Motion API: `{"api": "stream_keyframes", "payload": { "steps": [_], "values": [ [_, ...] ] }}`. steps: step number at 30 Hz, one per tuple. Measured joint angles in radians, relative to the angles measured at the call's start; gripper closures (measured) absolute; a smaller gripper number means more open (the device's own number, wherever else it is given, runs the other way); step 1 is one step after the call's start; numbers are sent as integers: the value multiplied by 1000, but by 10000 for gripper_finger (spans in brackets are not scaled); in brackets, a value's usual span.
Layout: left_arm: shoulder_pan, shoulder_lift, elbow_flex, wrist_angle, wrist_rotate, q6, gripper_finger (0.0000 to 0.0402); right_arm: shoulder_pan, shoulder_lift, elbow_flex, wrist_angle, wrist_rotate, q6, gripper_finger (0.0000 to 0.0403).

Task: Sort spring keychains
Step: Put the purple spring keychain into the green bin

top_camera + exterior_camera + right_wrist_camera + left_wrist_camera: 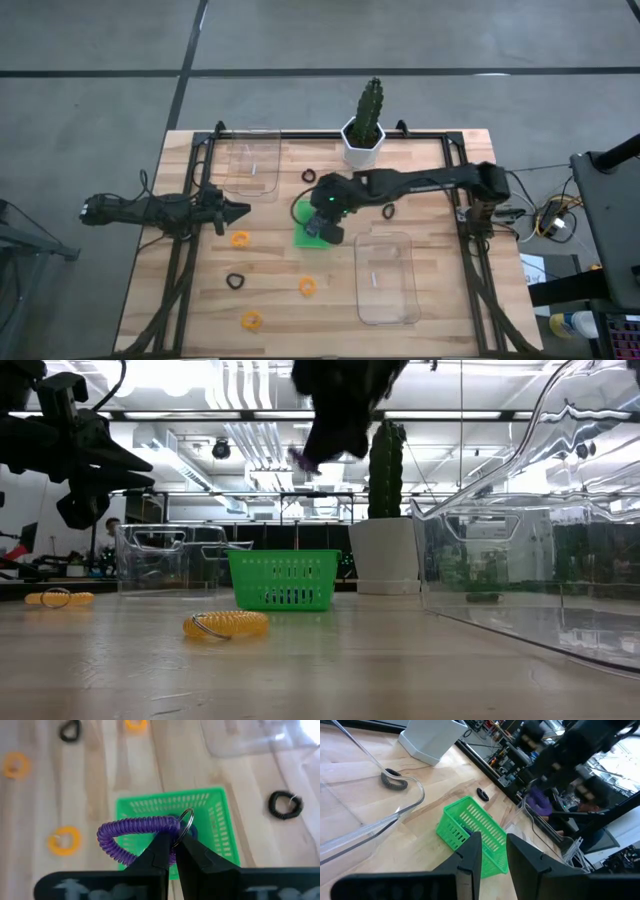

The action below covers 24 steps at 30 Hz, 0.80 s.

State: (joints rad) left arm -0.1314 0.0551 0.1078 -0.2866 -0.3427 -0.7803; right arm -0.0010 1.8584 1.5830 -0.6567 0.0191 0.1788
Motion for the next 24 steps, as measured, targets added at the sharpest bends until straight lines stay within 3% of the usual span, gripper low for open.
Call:
{"api": "stream_keyframes", "payload": {
  "steps": [11,24],
  "values": [
    [0,0,0,0,0,0,319,-32,136,2,-20,1,-22,390],
    [0,0,0,0,0,0,319,-35,153,-1,-13,-2,-58,390]
  ]
}}
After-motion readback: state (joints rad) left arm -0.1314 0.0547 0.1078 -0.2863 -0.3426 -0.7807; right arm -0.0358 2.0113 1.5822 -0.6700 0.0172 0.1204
